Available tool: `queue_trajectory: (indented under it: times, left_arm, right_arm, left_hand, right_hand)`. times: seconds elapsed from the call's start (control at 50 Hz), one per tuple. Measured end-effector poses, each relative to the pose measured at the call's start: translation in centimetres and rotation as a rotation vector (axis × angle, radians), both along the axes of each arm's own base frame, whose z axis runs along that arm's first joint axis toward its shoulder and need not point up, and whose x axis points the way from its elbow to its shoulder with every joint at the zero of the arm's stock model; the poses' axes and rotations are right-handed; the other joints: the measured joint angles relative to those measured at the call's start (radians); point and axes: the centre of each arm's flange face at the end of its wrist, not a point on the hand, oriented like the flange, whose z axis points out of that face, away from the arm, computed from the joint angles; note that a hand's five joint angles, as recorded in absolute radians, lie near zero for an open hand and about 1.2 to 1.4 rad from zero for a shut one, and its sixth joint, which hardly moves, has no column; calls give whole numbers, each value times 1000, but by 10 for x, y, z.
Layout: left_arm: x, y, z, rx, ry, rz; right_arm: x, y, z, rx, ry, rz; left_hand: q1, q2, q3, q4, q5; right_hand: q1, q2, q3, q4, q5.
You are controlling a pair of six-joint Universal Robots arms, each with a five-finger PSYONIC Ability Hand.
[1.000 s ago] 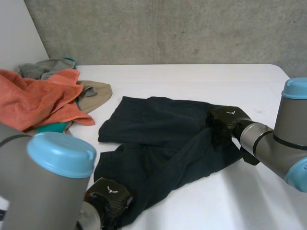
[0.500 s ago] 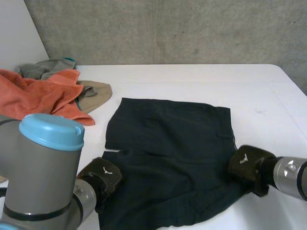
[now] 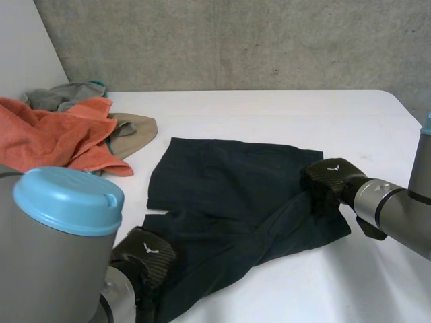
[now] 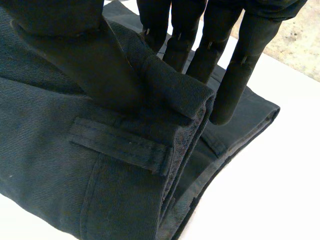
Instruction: Fold the laundry.
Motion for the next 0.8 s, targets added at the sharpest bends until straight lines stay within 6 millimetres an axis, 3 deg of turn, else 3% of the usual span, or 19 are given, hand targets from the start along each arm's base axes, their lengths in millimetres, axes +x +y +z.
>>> queue_trajectory:
  times: [0.16,0.26,0.28,0.3,0.42,0.56,0.66,0.72,0.8]
  left_arm:
    - [-10,-1,-19,45,-37,-23]
    - [-17,-10,-31,44,-63,-9]
    - [-18,-12,-32,36,-63,-4]
    - [-19,-14,-33,25,-62,2]
    - [-21,-20,-30,-12,-51,20]
    - [-17,-13,-25,29,-57,-53]
    - [-12,-9,-21,74,-109,-138]
    - [-10,-12,-17,75,-142,-168]
    - [-16,-30,-8,13,-156,-174]
  right_arm:
    - [1,-3,-3,-3,-25,-30]
    - [1,-3,-2,-15,-24,-42]
    - [0,-3,-1,-17,-22,-42]
    - [0,-3,0,-21,-19,-41]
    - [-6,1,7,-36,31,-15]
    - [-30,54,-2,109,404,315]
    - [-42,78,-4,163,539,524]
    - [-42,76,-6,149,547,531]
    - [-35,54,-7,81,495,430]
  left_hand:
    - [27,33,32,29,33]
    - [622,578,553,563,562]
    - [842,801,794,794,790]
    - [866,863,855,861,853]
    - [866,916,907,920,878]
    - [866,916,907,920,878]
    - [866,916,907,920,878]
    - [866,916,907,920,878]
    - [866,916,907,920,878]
  right_hand:
    - [0,0,0,0,0]
    - [0,0,0,0,0]
    - [0,0,0,0,0]
    - [0,0,0,0,0]
    - [0,0,0,0,0]
    - [0,0,0,0,1]
    - [0,0,0,0,1]
    - [0,0,0,0,1]
    - [0,0,0,0,1]
